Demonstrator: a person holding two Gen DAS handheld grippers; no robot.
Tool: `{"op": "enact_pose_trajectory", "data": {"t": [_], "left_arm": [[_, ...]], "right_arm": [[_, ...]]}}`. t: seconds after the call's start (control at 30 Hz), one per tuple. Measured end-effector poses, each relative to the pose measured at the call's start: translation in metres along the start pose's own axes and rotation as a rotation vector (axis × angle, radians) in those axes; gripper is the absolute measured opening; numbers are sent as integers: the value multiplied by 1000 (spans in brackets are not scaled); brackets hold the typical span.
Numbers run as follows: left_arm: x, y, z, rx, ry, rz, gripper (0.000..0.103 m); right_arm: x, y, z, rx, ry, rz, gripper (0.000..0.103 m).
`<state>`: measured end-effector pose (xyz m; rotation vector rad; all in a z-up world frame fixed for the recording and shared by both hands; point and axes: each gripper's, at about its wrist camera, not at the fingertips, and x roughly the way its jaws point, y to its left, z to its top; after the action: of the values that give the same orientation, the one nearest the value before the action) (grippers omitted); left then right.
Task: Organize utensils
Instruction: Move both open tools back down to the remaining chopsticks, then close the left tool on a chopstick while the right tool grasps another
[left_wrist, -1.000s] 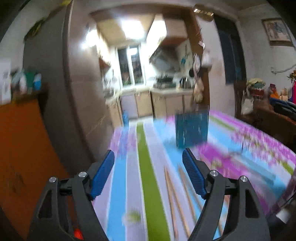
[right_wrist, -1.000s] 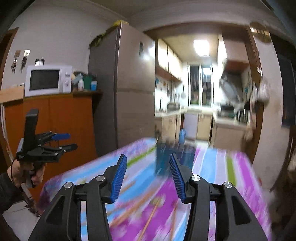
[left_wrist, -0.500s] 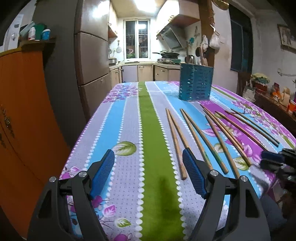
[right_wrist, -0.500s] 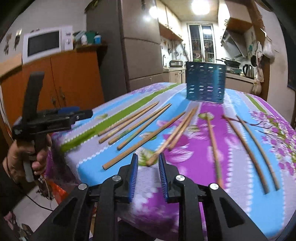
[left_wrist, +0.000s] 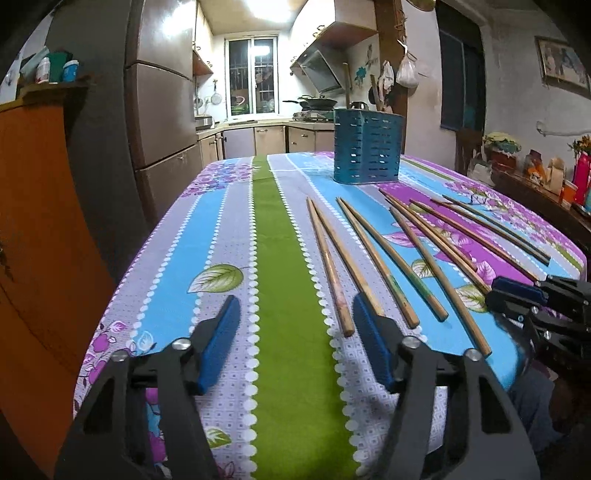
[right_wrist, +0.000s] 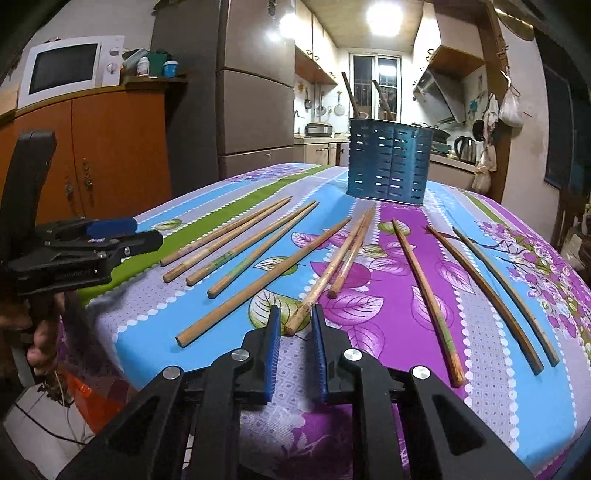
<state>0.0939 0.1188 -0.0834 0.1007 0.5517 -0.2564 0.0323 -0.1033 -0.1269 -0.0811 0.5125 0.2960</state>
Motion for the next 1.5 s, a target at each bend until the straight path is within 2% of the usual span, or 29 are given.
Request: {"op": "enact_pose_trajectory", "data": {"t": [0.1, 0.27, 0.37, 0.67, 0.83, 0.93, 1.13, 1.23, 1.5], "left_arm": [[2, -9, -5, 34, 5, -18, 46], [1, -21, -8, 77, -7, -41, 40], [7, -23, -9, 80, 3, -43, 34], [9, -28, -14, 93, -23, -34, 28], [8, -33, -16, 100, -48, -31, 15], [8, -33, -17, 92, -55, -38, 12], [10, -32, -17, 82, -64, -39, 10], [11, -31, -18, 71, -70, -33, 6], [9, -31, -20, 57, -81, -28, 6]], "right_arm": [[1, 0, -1, 5, -7, -7, 19], [1, 1, -1, 7, -14, -15, 18], [1, 3, -1, 2, -19, -23, 18], [6, 7, 0, -19, -32, -50, 18], [6, 10, -2, -23, -45, -66, 18], [6, 10, -2, -21, -46, -71, 18], [6, 11, -3, -13, -50, -73, 18], [6, 12, -3, -9, -50, -68, 14], [5, 12, -3, -3, -53, -64, 11]]}}
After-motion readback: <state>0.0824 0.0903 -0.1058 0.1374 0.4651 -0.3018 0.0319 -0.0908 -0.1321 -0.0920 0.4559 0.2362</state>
